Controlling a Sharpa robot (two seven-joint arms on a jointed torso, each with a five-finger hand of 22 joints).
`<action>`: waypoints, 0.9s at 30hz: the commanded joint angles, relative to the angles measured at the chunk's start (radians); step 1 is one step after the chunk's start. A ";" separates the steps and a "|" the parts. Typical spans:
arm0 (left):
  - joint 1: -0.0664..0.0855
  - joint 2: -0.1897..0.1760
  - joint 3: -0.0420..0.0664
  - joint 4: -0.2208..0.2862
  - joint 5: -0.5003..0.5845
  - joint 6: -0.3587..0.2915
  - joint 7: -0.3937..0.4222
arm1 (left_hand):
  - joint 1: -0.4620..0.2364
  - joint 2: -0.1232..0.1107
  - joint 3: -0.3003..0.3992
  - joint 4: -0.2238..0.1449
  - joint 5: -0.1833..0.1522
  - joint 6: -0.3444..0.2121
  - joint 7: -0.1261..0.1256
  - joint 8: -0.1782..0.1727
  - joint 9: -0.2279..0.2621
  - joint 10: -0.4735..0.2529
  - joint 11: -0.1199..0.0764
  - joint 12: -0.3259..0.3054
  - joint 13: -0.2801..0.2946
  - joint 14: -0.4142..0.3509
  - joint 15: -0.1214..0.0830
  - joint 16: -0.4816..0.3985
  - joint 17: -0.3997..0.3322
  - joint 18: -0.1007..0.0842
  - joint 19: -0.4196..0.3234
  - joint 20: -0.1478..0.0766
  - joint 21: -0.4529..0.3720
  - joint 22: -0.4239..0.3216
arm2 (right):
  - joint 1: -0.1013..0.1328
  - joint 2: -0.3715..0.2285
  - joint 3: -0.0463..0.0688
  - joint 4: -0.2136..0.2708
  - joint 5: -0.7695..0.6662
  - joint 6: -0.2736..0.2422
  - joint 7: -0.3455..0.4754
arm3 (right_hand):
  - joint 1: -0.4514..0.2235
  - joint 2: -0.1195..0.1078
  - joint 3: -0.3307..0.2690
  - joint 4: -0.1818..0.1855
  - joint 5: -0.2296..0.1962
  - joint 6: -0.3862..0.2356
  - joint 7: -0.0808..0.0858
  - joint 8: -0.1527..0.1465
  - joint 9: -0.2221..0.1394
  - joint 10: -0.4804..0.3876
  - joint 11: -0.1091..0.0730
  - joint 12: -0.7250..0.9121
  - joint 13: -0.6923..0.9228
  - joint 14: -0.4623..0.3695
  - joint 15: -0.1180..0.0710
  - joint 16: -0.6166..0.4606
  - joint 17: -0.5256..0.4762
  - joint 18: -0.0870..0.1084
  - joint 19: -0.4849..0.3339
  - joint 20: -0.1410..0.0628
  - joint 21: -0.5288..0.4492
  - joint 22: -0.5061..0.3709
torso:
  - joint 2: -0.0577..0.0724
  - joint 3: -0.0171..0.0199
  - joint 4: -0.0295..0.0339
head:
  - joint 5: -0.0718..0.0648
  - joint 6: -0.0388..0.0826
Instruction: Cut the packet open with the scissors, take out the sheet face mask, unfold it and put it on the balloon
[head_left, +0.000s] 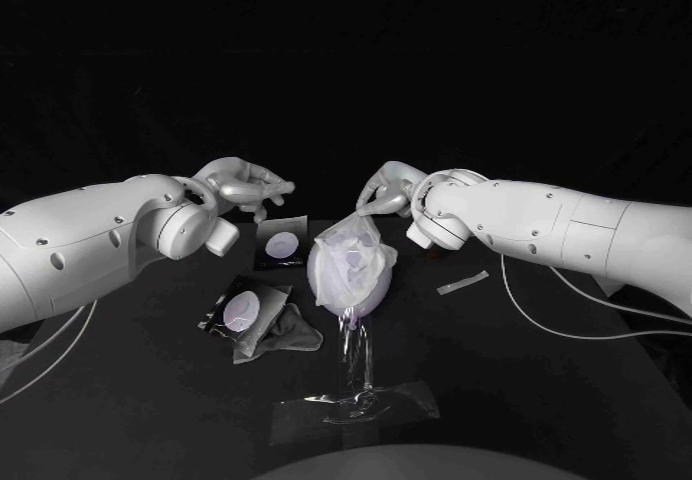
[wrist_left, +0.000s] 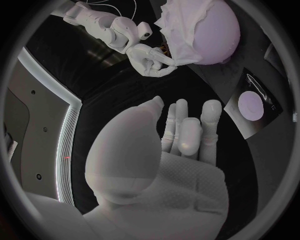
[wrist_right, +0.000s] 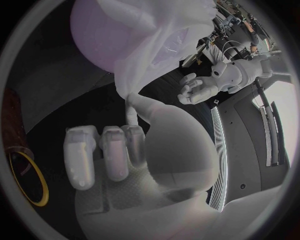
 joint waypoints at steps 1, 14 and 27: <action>0.004 -0.001 0.001 0.008 -0.005 -0.006 0.004 | 0.007 0.000 0.007 0.001 0.002 0.008 0.001 -0.007 -0.001 0.005 0.001 -0.007 -0.001 0.007 0.000 0.004 0.001 0.001 0.009 0.001 0.004 0.001 | -0.001 0.003 0.000 -0.009 -0.066 0.026 -0.065 | -0.004 0.006 0.006 -0.001 0.003 0.001 -0.004 0.005 0.084 0.082 -0.007 0.002 0.229 0.104 -0.004 0.004 0.263 -0.014 0.105 -0.005 0.004 0.263 | 0.001 0.0000 0.0000 | 0.001 0.001; 0.005 -0.006 0.001 0.014 -0.008 -0.007 0.002 | 0.008 -0.002 0.006 0.001 0.002 0.009 0.001 -0.007 -0.001 0.004 0.001 -0.008 -0.001 0.007 0.000 0.004 0.001 0.001 0.009 0.000 0.004 0.001 | -0.006 0.005 0.000 -0.029 -0.120 0.018 -0.123 | -0.010 0.003 0.017 -0.009 0.003 -0.003 -0.003 0.011 0.091 0.082 -0.007 0.002 0.229 0.104 -0.005 0.004 0.263 -0.014 0.105 -0.005 0.004 0.263 | 0.001 0.0003 -0.0007 | 0.001 0.001; 0.005 -0.010 0.000 0.019 -0.012 0.001 -0.003 | 0.001 -0.013 -0.002 0.009 0.001 0.008 0.003 -0.010 -0.004 0.002 0.003 -0.011 -0.004 0.004 0.001 0.004 -0.006 0.002 0.004 0.001 0.002 -0.004 | -0.006 -0.023 0.000 0.003 0.045 -0.053 -0.026 | -0.242 -0.122 -0.187 0.168 0.003 -0.314 0.101 -0.195 0.019 -0.135 0.086 -0.361 -0.006 0.086 0.073 -0.034 0.230 0.019 0.016 0.050 -0.131 0.212 | 0.000 -0.0002 -0.0010 | -0.006 0.008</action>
